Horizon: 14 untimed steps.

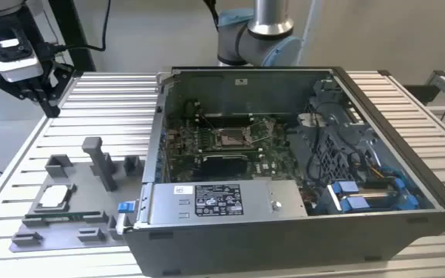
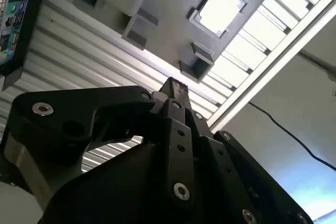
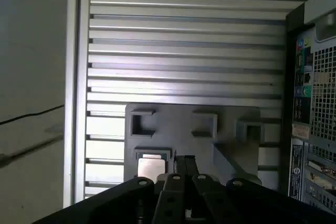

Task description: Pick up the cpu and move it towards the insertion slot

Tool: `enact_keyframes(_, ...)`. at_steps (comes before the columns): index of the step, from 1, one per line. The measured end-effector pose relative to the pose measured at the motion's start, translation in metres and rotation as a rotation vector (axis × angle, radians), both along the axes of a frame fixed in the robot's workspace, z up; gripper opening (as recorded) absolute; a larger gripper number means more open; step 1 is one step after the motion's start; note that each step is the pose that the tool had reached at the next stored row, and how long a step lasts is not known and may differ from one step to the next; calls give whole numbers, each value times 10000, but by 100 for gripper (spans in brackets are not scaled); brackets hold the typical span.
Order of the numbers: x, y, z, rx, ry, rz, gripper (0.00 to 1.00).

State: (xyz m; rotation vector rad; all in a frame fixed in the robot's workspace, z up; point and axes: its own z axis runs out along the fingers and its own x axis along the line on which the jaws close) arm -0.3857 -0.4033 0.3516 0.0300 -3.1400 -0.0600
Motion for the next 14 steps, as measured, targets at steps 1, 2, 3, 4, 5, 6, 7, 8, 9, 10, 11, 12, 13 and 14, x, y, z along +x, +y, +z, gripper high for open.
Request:
enact_keyframes(1,0,0,0,0,0,0,0)
enact_keyframes(2,0,0,0,0,0,0,0)
enact_keyframes(3,0,0,0,0,0,0,0)
enact_keyframes(4,0,0,0,0,0,0,0)
enact_keyframes(5,0,0,0,0,0,0,0)
enact_keyframes(6,0,0,0,0,0,0,0)
enact_keyframes(7,0,0,0,0,0,0,0)
enact_keyframes(8,0,0,0,0,0,0,0)
enact_keyframes(9,0,0,0,0,0,0,0)
enact_keyframes(10,0,0,0,0,0,0,0)
enact_keyframes(11,0,0,0,0,0,0,0)
enact_keyframes(12,0,0,0,0,0,0,0)
enact_keyframes(13,-1,0,0,0,1,1,0)
enact_keyframes(14,-8,0,1,-1,1,0,0)
